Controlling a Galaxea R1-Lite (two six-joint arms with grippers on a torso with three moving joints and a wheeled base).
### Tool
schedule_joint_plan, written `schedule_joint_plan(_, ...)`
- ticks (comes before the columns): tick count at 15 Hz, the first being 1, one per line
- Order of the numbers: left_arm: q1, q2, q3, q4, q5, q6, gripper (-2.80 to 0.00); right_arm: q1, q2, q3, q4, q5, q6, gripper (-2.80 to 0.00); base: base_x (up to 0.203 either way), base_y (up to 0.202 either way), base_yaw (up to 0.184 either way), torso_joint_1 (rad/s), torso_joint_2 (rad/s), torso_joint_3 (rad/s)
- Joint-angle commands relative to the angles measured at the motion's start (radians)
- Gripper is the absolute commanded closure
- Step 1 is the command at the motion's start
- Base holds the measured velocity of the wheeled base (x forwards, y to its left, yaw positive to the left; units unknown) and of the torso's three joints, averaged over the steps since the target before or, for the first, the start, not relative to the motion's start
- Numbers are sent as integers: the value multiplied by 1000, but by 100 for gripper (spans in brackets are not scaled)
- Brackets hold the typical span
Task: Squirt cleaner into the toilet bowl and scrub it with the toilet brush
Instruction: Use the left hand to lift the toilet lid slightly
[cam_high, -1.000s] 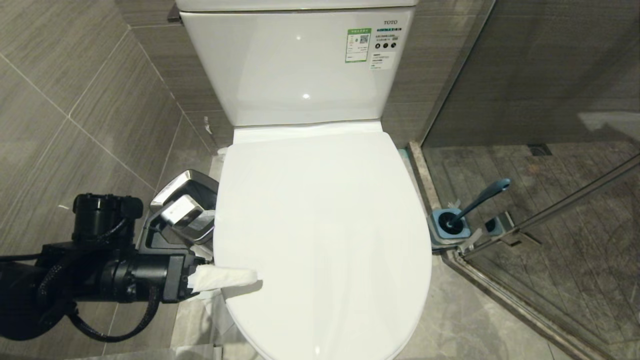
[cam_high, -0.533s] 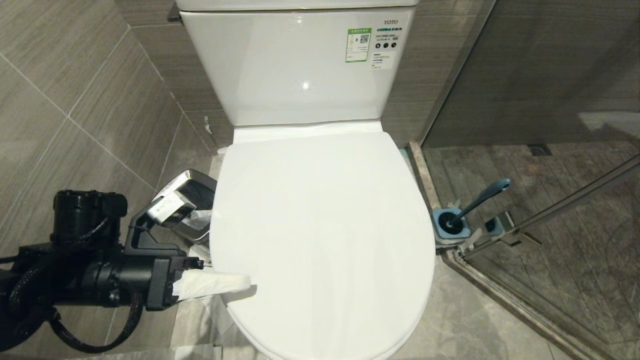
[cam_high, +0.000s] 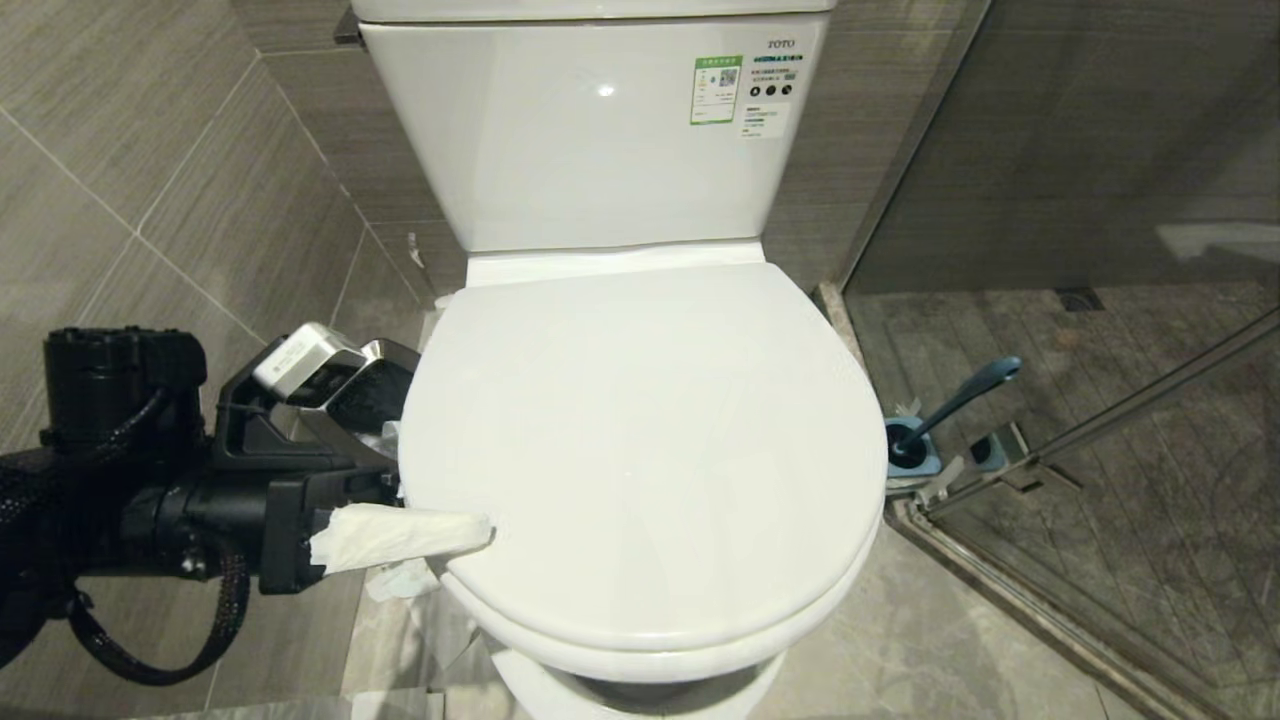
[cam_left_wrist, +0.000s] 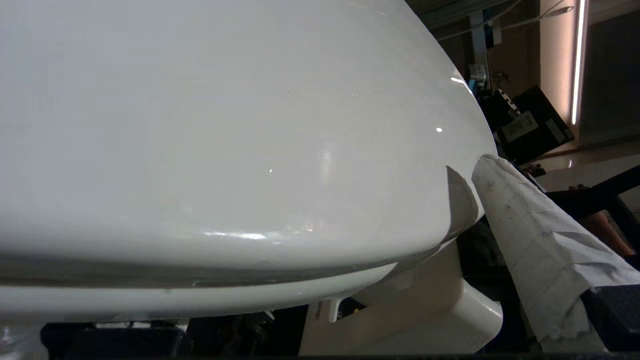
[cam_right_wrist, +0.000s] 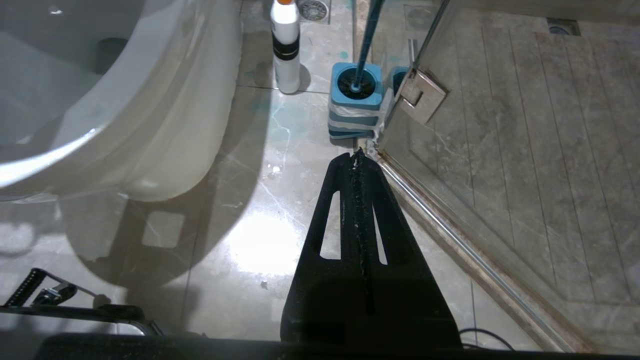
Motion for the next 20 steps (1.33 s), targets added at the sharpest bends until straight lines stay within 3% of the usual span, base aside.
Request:
schedule_joint_plan(1,-3,-33,5,1,-5,-10,-280,0,1,0,0,0,-1,0,0,0,0,0,0,0)
schedule_joint_plan(3,-2,-56,3,1,-3,-73,-280,0,1,0,0,0,-1,0,0,0,0,0,0,0)
schedule_joint_plan(7,-2,-102,-48,-4,2,-324,-280,0,1,0,0,0,-1,0,0,0,0,0,0,0)
schedule_joint_plan(13,-9,-152,-56,-7,0,-391,-280,0,1,0,0,0,-1,0,0,0,0,0,0,0)
schedule_joint_plan(17,-25,-154,-62,-143,-6,-397,-280,0,1,0,0,0,-1,0,0,0,0,0,0,0)
schedule_joint_plan(20,-30,-152,-96,-161,-5,-398,-280,0,1,0,0,0,-1,0,0,0,0,0,0,0)
